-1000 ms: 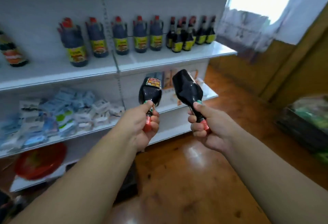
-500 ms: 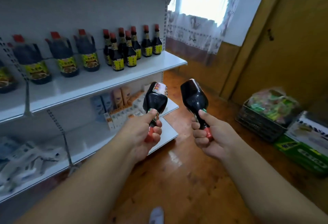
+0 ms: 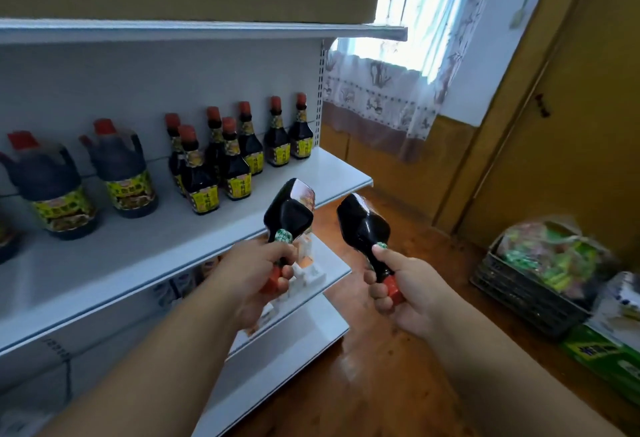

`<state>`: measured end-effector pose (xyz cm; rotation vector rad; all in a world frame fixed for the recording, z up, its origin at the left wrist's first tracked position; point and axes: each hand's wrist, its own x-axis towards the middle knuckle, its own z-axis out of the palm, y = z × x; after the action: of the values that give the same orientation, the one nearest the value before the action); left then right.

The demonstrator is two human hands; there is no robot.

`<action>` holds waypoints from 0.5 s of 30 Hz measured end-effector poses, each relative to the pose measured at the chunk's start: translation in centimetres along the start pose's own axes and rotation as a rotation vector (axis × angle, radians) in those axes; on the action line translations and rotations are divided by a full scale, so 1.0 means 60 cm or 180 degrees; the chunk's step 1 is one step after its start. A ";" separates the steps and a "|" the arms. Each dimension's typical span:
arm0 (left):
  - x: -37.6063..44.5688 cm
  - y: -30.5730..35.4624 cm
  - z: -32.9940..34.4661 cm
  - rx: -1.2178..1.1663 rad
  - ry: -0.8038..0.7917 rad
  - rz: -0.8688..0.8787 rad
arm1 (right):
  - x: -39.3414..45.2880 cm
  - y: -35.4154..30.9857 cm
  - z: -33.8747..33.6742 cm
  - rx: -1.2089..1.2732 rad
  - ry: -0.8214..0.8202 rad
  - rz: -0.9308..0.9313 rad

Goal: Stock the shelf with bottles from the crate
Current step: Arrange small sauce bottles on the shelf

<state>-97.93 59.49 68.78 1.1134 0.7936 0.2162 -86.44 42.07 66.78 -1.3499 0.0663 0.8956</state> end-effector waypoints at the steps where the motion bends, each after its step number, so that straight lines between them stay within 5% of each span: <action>1: 0.018 0.008 -0.001 0.0070 0.0065 0.0052 | 0.024 -0.010 0.004 -0.0023 -0.0060 0.0008; 15: 0.280 0.089 0.073 0.1040 0.1194 0.0124 | 0.377 -0.201 0.017 -0.1806 -0.0605 -0.0067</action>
<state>-81.88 67.67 66.57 1.4190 1.1709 0.3432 -64.47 55.20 64.93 -1.7728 -0.3737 1.0659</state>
